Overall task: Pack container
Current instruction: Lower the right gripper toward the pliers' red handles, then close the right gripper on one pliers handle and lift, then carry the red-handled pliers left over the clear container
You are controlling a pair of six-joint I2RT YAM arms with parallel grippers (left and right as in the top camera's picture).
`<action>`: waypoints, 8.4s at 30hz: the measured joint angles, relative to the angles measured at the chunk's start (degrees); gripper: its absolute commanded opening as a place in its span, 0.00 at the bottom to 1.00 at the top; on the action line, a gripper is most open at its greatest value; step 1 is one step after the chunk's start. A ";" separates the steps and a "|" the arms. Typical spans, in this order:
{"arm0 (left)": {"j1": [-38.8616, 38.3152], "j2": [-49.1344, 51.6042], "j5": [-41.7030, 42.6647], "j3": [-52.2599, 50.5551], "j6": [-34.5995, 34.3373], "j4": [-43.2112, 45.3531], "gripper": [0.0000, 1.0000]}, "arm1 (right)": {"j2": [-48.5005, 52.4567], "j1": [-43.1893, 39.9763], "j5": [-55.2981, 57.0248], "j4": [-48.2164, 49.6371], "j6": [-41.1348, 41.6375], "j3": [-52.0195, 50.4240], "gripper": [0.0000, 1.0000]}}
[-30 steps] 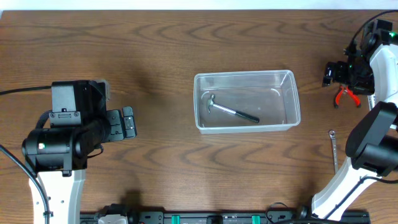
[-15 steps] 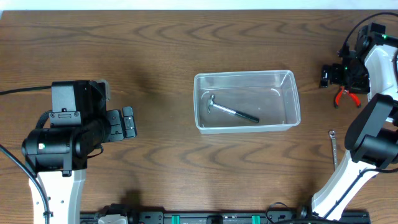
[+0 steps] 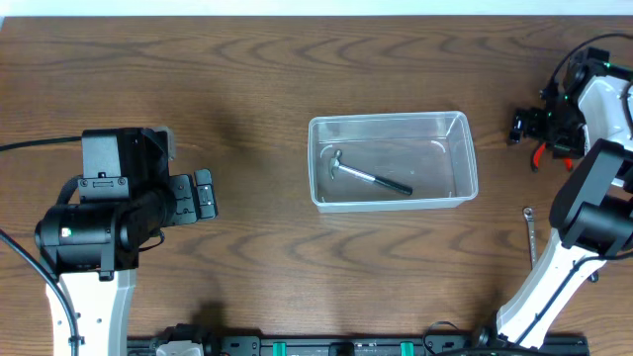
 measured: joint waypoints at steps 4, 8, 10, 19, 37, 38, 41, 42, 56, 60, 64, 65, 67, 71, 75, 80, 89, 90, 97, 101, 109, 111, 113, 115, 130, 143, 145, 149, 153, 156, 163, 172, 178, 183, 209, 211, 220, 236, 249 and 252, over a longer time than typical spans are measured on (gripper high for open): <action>0.00 0.02 0.00 0.00 0.00 -0.02 0.98 | 0.94 -0.55 0.00 0.22 0.13 -0.02 0.99; 0.00 0.00 0.00 0.00 0.00 -0.02 0.98 | 1.11 -0.61 0.00 0.98 0.13 -0.02 0.99; 0.00 0.02 0.00 0.00 0.00 -0.02 0.98 | 1.11 -0.61 0.00 1.55 0.15 -0.02 0.99; 0.00 0.02 0.00 0.00 0.00 -0.02 0.98 | 1.11 -0.61 0.00 3.13 0.31 -0.02 0.99; 0.00 0.02 0.00 0.00 0.00 0.00 0.98 | 1.57 -0.61 -0.13 3.37 0.33 -0.02 0.99; 0.00 0.00 0.00 0.00 0.00 -0.02 0.98 | 1.77 -0.61 -0.15 3.37 0.33 -0.02 0.99; 0.00 0.00 0.00 0.00 0.00 0.00 0.98 | 2.21 -0.61 -0.17 3.39 0.33 -0.04 0.99; 0.00 0.02 0.00 0.00 0.00 -0.02 0.98 | 2.23 -0.61 -0.17 3.41 0.33 -0.04 0.99; 0.00 0.00 0.00 0.00 0.00 -0.02 0.98 | 2.73 -0.61 -0.17 3.82 0.33 -0.04 0.99; 0.00 0.00 0.00 0.00 0.00 -0.02 0.98 | 2.73 -0.61 -0.17 4.04 0.66 -0.04 0.99; 0.00 0.00 0.00 0.00 0.00 -0.02 0.98 | 2.73 -0.61 -0.15 4.39 1.81 -0.04 0.99; 0.00 0.00 0.00 0.00 0.00 -0.02 0.98 | 2.73 -0.61 -0.13 4.44 2.01 -0.04 0.99; 0.00 0.02 0.00 0.00 0.00 -0.02 0.98 | 2.75 -0.61 -0.13 4.44 2.60 -0.04 0.99; 0.00 0.00 0.00 0.00 0.00 -0.02 0.98 | 2.80 -0.61 -0.02 4.44 3.72 -0.04 0.99; 0.00 0.02 0.02 0.00 0.00 -0.02 0.98 | 2.80 -0.61 0.11 4.46 4.90 -0.04 0.99; 0.00 0.00 0.00 0.00 -0.02 -0.02 0.98 | 2.80 -0.61 0.85 4.44 6.21 -0.04 0.99; 0.00 0.02 0.00 0.00 0.00 -0.02 0.98 | 2.80 -0.61 1.42 4.46 6.64 -0.04 0.99; 0.00 0.00 0.00 0.00 0.00 -0.02 0.98 | 2.80 -0.61 1.42 4.46 6.67 -0.04 0.99; 0.00 0.02 0.00 0.00 0.00 -0.02 0.98 | 2.80 -0.61 1.53 4.44 7.15 -0.04 0.98; 0.00 0.00 0.00 0.00 0.00 -0.02 0.98 | 2.80 -0.61 1.55 4.44 7.37 -0.04 0.98; 0.00 0.02 0.00 0.00 0.00 -0.02 0.98 | 2.80 -0.61 1.55 4.37 7.74 -0.04 0.98; 0.00 0.00 0.00 0.00 0.00 -0.02 0.98 | 2.80 -0.61 1.55 4.37 7.74 -0.04 0.98; 0.00 0.00 0.00 0.00 0.00 0.00 0.98 | 2.80 -0.61 1.55 4.35 7.76 -0.04 0.98; 0.00 0.02 0.00 0.00 0.00 -0.02 0.98 | 2.80 -0.61 1.55 4.31 7.76 -0.04 0.98; 0.00 0.02 0.00 0.00 0.00 -0.02 0.98 | 3.39 -0.61 1.31 3.78 7.78 0.00 0.99; 0.00 0.00 0.00 0.00 0.00 -0.02 0.98 | 3.39 -0.61 1.22 4.31 8.50 0.00 0.83; 0.00 0.02 0.00 0.00 0.00 -0.02 0.98 | 3.39 -0.61 1.27 4.61 9.14 0.00 0.67; 0.00 0.02 0.00 0.00 0.00 -0.02 0.98 | 3.39 -0.61 1.36 4.90 10.05 0.00 0.60; 0.00 0.00 0.00 0.00 0.00 0.00 0.98 | 3.41 -0.61 1.36 4.98 11.23 0.00 0.50; 0.00 0.02 0.00 0.00 0.00 -0.02 0.98 | 3.41 -0.61 1.36 5.03 11.91 0.00 0.44; 0.00 0.00 0.00 0.00 0.00 -0.02 0.98 | 3.41 -0.61 1.44 5.03 12.46 0.00 0.27; 0.00 0.02 0.00 0.00 0.00 -0.02 0.98 | 3.41 -0.61 1.60 4.83 12.96 0.02 0.18; 0.00 0.02 0.00 0.00 0.00 -0.02 0.98 | 3.78 -0.61 1.53 2.82 13.20 0.94 0.08; 0.00 0.00 0.00 0.00 0.00 -0.02 0.98 | 5.03 -0.57 1.38 -1.31 12.24 4.17 0.08; 0.00 0.00 0.00 0.00 0.00 -0.02 0.98 | 5.92 21.18 -0.61 -30.23 -10.19 43.60 0.12; 0.00 0.02 0.00 0.00 0.00 -0.02 0.98 | 5.92 23.85 -0.83 -31.30 -11.74 44.13 0.13; 0.00 0.02 0.00 0.00 0.00 -0.02 0.98 | 5.92 35.95 -1.40 -32.96 -14.51 44.15 0.14; 0.00 0.02 0.00 0.00 0.00 0.00 0.98 | 5.92 48.46 -4.04 -32.94 -15.19 35.56 0.12; 0.00 0.02 0.00 0.00 0.00 0.00 0.98 | 5.92 48.46 -6.95 -32.04 -17.79 28.24 0.14; 0.00 0.02 0.00 0.00 0.00 0.00 0.98 | 5.92 48.50 -7.56 -30.97 -17.97 26.62 0.15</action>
